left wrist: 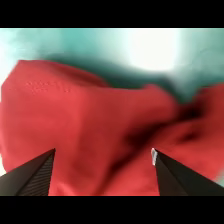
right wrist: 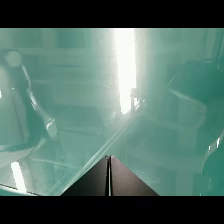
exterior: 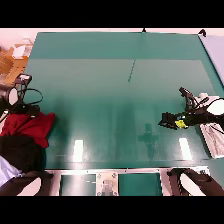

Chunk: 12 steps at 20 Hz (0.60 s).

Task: Fold the shirts.

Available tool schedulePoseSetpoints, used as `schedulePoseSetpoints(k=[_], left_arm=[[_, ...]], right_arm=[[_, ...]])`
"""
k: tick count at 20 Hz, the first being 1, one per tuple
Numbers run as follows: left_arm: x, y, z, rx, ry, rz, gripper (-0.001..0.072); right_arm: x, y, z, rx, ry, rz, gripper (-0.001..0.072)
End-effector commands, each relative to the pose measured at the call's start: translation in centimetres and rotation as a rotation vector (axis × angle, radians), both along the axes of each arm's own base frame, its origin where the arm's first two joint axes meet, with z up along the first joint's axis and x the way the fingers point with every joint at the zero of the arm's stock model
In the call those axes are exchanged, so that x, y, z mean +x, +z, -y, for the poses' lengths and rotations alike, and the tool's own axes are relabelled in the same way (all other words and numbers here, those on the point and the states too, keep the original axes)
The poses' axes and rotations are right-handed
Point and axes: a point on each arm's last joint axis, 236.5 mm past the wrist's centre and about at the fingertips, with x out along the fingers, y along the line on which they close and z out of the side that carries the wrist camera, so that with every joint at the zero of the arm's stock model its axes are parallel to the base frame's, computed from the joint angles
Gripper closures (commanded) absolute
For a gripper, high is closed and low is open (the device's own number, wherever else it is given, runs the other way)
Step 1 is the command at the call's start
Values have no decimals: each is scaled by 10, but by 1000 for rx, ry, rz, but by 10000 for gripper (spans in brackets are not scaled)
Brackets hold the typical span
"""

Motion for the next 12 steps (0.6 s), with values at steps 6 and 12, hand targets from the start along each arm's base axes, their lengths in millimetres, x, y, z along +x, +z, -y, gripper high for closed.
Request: schedulePoseSetpoints(k=[6,12], left_arm=[[-25,-69,-48,39,-50,-252,686],[26,2,-21,-97,12,-46,688]], right_arm=[[0,0,0,0,1,0,687],[0,0,0,0,0,0,687]])
